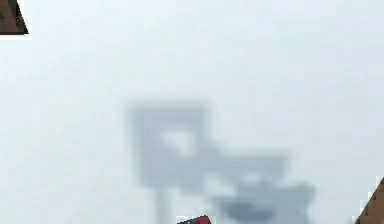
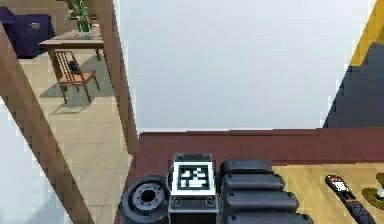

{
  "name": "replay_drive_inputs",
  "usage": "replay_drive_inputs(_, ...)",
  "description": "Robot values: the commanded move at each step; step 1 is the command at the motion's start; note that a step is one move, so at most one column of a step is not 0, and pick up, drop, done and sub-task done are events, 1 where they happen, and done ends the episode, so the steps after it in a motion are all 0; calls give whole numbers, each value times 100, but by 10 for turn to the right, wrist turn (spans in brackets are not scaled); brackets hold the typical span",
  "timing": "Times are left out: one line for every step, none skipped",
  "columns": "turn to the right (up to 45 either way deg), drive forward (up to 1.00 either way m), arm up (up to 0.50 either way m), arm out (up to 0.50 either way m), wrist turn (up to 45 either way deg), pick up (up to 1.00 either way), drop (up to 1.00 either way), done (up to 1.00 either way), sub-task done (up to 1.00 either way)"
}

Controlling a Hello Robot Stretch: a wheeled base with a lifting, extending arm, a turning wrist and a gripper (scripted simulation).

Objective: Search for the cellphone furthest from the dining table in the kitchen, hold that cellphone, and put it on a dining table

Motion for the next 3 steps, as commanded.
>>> replay_drive_inputs(-450, 0, 0, 0, 0, 0, 0, 0, 0)
replay_drive_inputs(-450, 0, 0, 0, 0, 0, 0, 0, 0)
replay_drive_inputs(-90, 0, 0, 0, 0, 0, 0, 0, 0)
